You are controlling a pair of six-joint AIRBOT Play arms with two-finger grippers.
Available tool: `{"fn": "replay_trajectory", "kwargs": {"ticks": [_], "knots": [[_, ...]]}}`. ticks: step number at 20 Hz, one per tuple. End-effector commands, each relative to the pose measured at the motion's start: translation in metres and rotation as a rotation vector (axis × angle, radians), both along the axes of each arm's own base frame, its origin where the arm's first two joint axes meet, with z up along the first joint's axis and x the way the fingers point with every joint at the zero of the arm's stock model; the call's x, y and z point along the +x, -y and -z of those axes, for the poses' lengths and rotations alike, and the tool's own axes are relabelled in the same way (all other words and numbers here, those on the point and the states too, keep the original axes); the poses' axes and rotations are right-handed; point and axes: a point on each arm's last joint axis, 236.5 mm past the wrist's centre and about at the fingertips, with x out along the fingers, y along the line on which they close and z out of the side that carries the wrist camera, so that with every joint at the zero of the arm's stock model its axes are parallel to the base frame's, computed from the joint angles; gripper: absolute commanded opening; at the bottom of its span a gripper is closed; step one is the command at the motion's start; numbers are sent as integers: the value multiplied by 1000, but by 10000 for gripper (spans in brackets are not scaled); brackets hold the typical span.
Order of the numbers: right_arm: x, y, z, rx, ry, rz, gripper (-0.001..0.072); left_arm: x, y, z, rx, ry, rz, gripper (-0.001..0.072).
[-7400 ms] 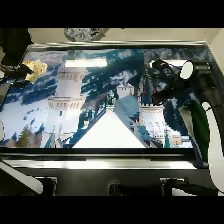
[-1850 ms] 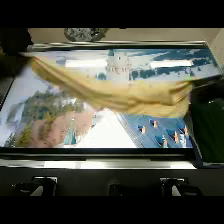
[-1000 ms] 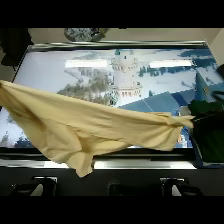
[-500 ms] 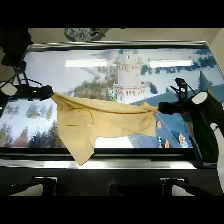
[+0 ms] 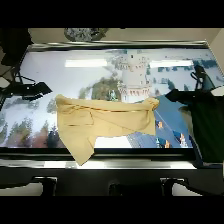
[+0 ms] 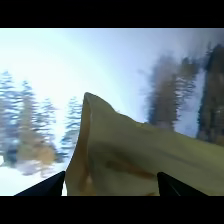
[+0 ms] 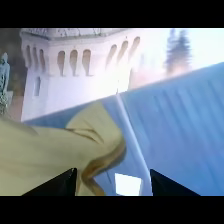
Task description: Fold the shirts.
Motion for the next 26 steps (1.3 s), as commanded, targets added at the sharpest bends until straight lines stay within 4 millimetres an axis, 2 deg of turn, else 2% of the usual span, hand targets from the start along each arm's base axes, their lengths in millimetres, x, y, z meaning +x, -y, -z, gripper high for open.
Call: {"fn": "replay_trajectory", "kwargs": {"ticks": [1, 2, 4, 6, 8, 10, 12, 13, 14, 16, 17, 18, 21, 22, 23, 25, 26], "knots": [[-82, 33, 12, -62, -256, -137, 571, -75, -28, 19, -54, -295, 7, 710], [-108, 34, 27, -67, -355, -173, 574, -102, -26, 35, -90, -385, 5, 711], [-145, 11, 50, 14, -480, -241, 600, -150, -12, 69, -134, -489, -7, 710], [-159, -24, 63, 160, -476, -274, 603, -183, 13, 96, -187, -498, 11, 710], [-168, -44, 75, 248, -471, -254, 603, -202, 33, 113, -240, -476, 0, 710], [-178, -61, 84, 275, -467, -272, 603, -210, 49, 124, -300, -473, -18, 710], [-183, -82, 94, 234, -472, -334, 604, -209, 59, 130, -340, -455, -29, 709], [-179, -94, 100, 203, -461, -354, 620, -207, 63, 132, -345, -446, -34, 709], [-172, -105, 104, 174, -446, -357, 678, -206, 66, 133, -343, -439, -31, 709], [-161, -127, 110, 136, -423, -354, 678, -202, 74, 136, -320, -426, -8, 704], [-158, -140, 113, 134, -414, -362, 678, -199, 76, 138, -310, -419, -12, 637], [-158, -155, 114, 156, -416, -379, 679, -194, 77, 141, -298, -406, -21, 610], [-165, -194, 120, 222, -451, -422, 687, -183, 79, 147, -279, -386, -58, 573], [-165, -202, 125, 226, -455, -424, 687, -181, 80, 148, -273, -380, -58, 384], [-162, -209, 129, 242, -454, -412, 687, -179, 79, 149, -268, -371, -61, 234], [-152, -220, 131, 272, -434, -370, 686, -176, 76, 149, -262, -358, -68, 77], [-148, -224, 132, 282, -433, -349, 686, -175, 76, 149, -259, -353, -66, 35]]}}
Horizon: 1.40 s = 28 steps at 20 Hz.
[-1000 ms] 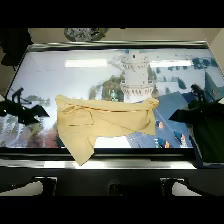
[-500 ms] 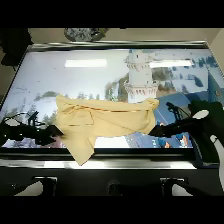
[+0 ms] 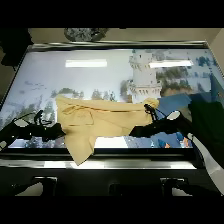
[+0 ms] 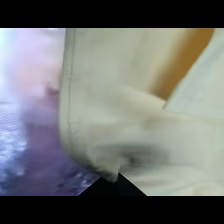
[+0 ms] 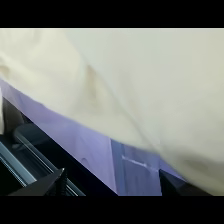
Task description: Fold the shirts.
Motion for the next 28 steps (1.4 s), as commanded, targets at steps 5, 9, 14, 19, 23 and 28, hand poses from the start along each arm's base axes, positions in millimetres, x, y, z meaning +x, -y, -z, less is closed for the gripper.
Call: {"fn": "replay_trajectory", "kwargs": {"ticks": [5, 9, 14, 19, 23, 28], "knots": [[17, -37, 25, -28, -6, 120, 683, 11, -4, 0, 29, 46, -2, 25], [27, -40, 28, -53, 4, 191, 51, 12, -4, -1, 33, 60, 22, 24], [46, -39, -35, -94, 299, -69, 39, 71, -15, -98, 120, 379, 138, 20], [111, 4, -324, -310, 1148, -81, 39, 96, -21, -422, 350, 1145, 113, 21], [14, 52, -581, -328, 1759, 149, 39, -32, 0, -664, 460, 1745, -16, 21], [-72, 67, -624, -238, 1830, 207, 39, -127, 19, -724, 450, 1944, -71, 21]]}}
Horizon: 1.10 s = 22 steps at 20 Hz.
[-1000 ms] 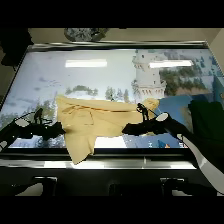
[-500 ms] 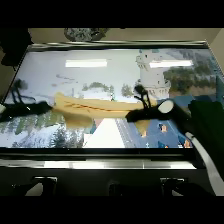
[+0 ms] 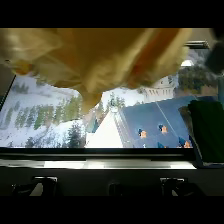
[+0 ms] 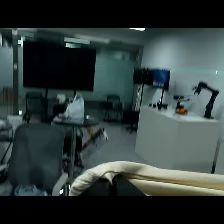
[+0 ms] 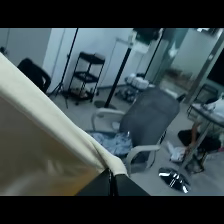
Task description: Fold the shirts.
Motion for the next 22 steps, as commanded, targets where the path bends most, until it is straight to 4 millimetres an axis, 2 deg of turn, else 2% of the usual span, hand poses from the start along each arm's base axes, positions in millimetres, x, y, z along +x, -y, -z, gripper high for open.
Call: {"fn": "replay_trajectory", "kwargs": {"ticks": [1, 4, 6, 7, 9, 10, 11, 12, 13, 15, 16, 18, 20, 22], "knots": [[-56, 15, -22, 17, 34, 4, 39, -66, 6, -40, 10, 152, -35, 21], [-58, 11, 5, 0, -88, -17, 39, -63, -1, -30, 43, 114, -84, 21], [-47, 17, 29, -31, -183, 23, 40, -48, -10, -12, 55, 26, -117, 21], [-34, 27, 50, -36, -281, 80, 40, -32, -19, 7, 48, -62, -140, 21], [1, 55, 125, -97, -586, 245, 38, 9, -35, 55, 69, -256, -172, 21], [19, 63, 162, -177, -711, 294, 40, 36, -40, 85, 65, -362, -164, 21], [41, 61, 197, -256, -808, 305, 39, 65, -47, 120, 54, -469, -155, 22], [67, 51, 225, -295, -863, 281, 39, 93, -53, 158, 39, -574, -148, 21], [101, 35, 253, -310, -886, 248, 39, 120, -59, 205, 35, -694, -139, 22], [174, 8, 296, -275, -868, 215, 39, 168, -71, 300, 41, -902, -118, 23], [211, -6, 314, -233, -833, 202, 40, 188, -77, 341, 37, -974, -115, 23], [264, -32, 341, -116, -772, 172, 41, 225, -87, 409, -1, -1090, -115, 23], [299, -50, 370, 31, -769, 158, 40, 254, -86, 466, -69, -1185, -83, 23], [315, -59, 409, 150, -849, 168, 41, 272, -77, 517, -160, -1270, -37, 24]]}}
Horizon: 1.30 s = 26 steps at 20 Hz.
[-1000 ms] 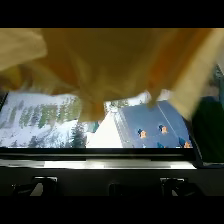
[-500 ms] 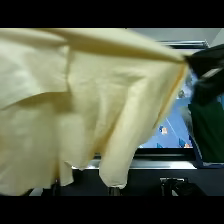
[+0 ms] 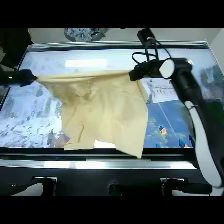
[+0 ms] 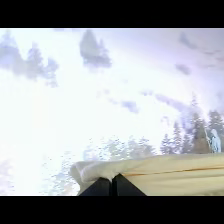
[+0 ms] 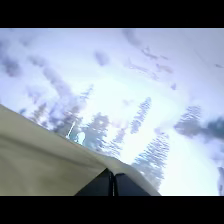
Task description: Fold the shirts.
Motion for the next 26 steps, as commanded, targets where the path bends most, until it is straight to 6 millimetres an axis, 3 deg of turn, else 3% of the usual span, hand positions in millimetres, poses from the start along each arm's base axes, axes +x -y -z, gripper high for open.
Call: {"fn": "replay_trajectory", "kwargs": {"ticks": [1, 4, 6, 7, 8, 9, 12, 14, 15, 17, 19, 21, 22, 24, 26], "knots": [[44, -20, 66, 187, -48, 98, 41, 27, 17, 107, -176, -187, -8, 24], [23, -24, 132, 131, -248, 71, 41, 24, 32, 159, -277, -317, -1, 25], [13, -25, 146, 116, -311, 58, 42, 20, 42, 170, -331, -365, 9, 45], [12, -19, 140, 119, -313, 63, 111, 17, 43, 170, -337, -378, 16, 210], [9, -11, 130, 128, -327, 68, 341, 12, 40, 166, -338, -396, 28, 455], [2, 4, 115, 128, -351, 75, 475, 7, 33, 161, -335, -417, 38, 531], [-37, 80, 86, 66, -460, 78, 475, -30, -3, 154, -309, -551, 37, 528], [-91, 129, 90, 34, -656, 69, 476, -71, -13, 167, -334, -696, 31, 522], [-117, 143, 95, 25, -753, 47, 479, -89, -9, 178, -363, -755, 30, 522], [-167, 149, 109, 13, -923, -27, 503, -125, 9, 206, -406, -847, 24, 522], [-195, 140, 125, 7, -986, -60, 516, -145, 39, 227, -457, -847, 67, 522], [-211, 128, 142, 5, -988, -60, 520, -151, 60, 236, -512, -817, 81, 501], [-219, 124, 150, 7, -989, -58, 563, -151, 63, 240, -515, -814, 72, 501], [-232, 119, 164, 19, -1007, -51, 563, -147, 66, 246, -494, -796, 66, 495], [-248, 118, 175, 27, -1039, -46, 564, -137, 65, 250, -468, -758, 51, 376]]}}
